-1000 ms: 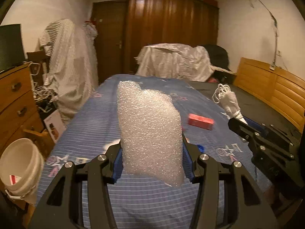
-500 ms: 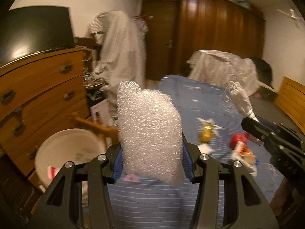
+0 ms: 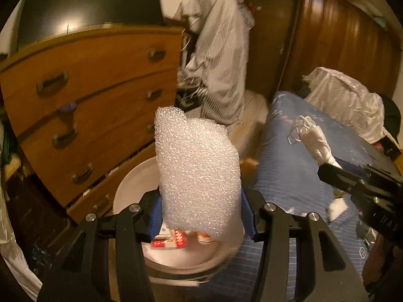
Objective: Collect trash
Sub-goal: 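Carry the bubble wrap and sock over the white bucket with both tools, then open both tools to drop the bubble wrap and sock into the bucket, then move both open tools back over the bed toward the remaining trash, then grasp the white snack wrapper with the right tool while the left tool grasps bubble wrap, then lift the snack wrapper and bubble wrap off the bed with both tools, then carry the wrapper and bubble wrap over the white bucket with both tools, then open both tools to drop the wrapper and bubble wrap into the bucket, then move both open tools back over the bed, then grasp the beige sponge with the left tool while the right tool grasps the blue bottle cap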
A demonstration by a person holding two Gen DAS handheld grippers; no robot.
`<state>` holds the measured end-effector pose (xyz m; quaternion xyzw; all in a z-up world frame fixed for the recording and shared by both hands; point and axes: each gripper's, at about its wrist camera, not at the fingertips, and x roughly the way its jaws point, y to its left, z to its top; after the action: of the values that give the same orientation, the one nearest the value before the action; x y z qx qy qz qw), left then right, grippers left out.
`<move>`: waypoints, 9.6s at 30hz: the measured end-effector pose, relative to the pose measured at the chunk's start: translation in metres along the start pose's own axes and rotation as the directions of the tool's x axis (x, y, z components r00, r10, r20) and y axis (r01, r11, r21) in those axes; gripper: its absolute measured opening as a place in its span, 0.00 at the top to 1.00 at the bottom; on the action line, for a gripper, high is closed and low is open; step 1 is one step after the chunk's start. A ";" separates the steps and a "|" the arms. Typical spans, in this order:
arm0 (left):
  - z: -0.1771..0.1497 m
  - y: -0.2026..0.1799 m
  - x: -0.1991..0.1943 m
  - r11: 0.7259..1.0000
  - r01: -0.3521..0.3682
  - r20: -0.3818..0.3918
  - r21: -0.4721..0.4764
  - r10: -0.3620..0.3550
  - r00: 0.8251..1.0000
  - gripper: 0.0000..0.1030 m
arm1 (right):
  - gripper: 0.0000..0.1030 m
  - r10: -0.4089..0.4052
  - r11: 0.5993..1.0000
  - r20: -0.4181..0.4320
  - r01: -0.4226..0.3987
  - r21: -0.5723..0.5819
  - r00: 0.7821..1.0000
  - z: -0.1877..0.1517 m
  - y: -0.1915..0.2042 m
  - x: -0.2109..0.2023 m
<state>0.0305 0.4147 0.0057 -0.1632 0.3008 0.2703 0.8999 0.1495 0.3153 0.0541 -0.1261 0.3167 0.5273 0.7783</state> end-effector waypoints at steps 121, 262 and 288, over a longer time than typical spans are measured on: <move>-0.196 -0.365 0.094 0.592 0.523 -0.449 0.614 -0.284 0.847 0.29 | 0.29 -0.320 0.810 -0.316 0.431 0.398 0.893 -0.412 -0.291 -0.246; -0.063 -0.068 0.060 0.987 0.103 -0.081 0.127 -0.093 0.992 0.29 | 0.37 -0.168 0.952 -0.008 0.164 0.258 0.986 -0.196 -0.152 -0.090; -0.175 -0.323 0.082 0.835 0.415 -0.358 0.360 -0.287 0.889 0.29 | 0.37 -0.114 0.916 0.064 0.080 0.393 0.991 -0.367 -0.307 -0.235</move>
<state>0.1954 0.1084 -0.1376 -0.0527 0.4451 -0.0007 0.8939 0.2370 -0.1805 -0.1231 0.0382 0.3749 0.4193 0.8259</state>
